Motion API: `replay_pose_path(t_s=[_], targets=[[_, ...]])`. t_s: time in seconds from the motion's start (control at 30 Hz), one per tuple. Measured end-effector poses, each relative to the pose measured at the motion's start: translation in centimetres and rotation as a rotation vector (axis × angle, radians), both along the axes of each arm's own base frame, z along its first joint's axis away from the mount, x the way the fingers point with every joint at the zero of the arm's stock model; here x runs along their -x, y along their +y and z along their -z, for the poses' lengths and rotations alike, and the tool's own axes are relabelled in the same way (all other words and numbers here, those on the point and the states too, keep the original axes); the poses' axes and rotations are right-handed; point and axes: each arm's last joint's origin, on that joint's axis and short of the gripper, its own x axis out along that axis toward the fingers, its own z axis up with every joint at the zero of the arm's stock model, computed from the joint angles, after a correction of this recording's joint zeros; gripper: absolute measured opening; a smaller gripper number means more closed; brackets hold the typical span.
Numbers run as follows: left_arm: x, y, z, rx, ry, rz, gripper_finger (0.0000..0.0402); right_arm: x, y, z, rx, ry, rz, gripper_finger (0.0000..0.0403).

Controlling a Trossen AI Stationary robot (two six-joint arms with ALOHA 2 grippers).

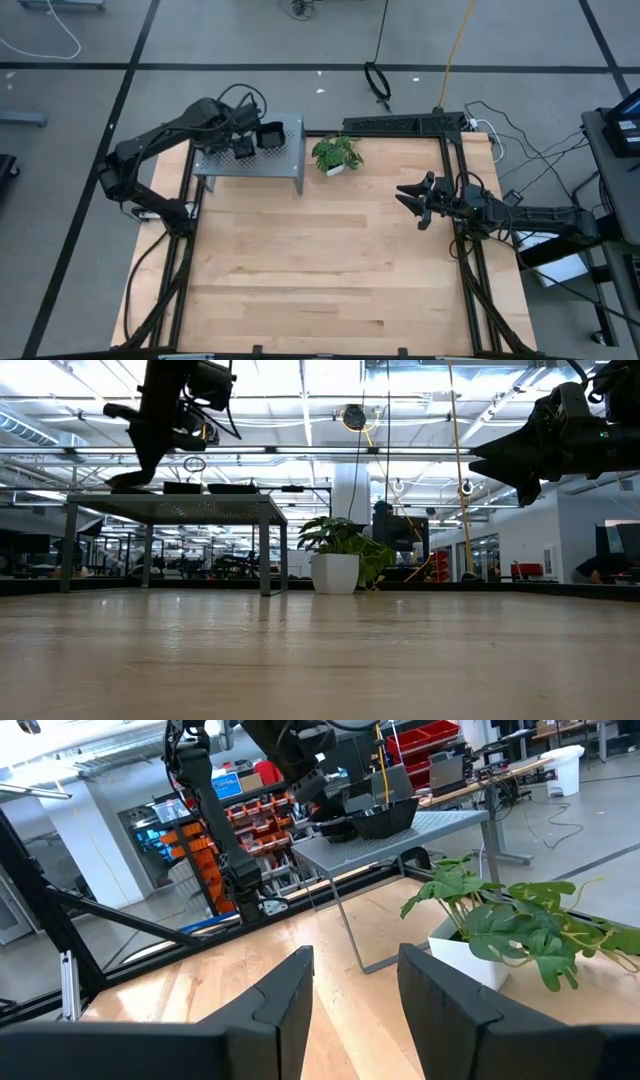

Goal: Pick & Place Mini shaped plates
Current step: Stack the black leaf shaped plate on top of the other black leaf shaped plates on the shelf, then return to Home Position

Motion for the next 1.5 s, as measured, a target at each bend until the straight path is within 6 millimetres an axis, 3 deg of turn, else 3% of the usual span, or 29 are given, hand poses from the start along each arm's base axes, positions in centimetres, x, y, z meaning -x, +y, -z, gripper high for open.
replay_pose_path(t_s=[0.33,0.77,1.07,1.5], targets=[[0.4,0.6,0.0,-0.013,-0.018,-0.051,0.0020,0.0,0.0,0.0,0.000,0.000,0.000,0.0134],[0.0,1.0,-0.5,-0.070,-0.101,-0.030,0.0129,0.0,0.0,0.0,0.000,0.000,0.000,0.0134],[1.9,-2.0,-5.4,-0.227,-0.296,0.131,0.0178,0.0,0.0,0.0,0.000,0.000,0.000,0.0134],[7.3,-7.5,-8.8,-0.312,-0.336,0.460,0.0173,0.0,0.0,0.0,0.000,0.000,0.000,0.0134]])
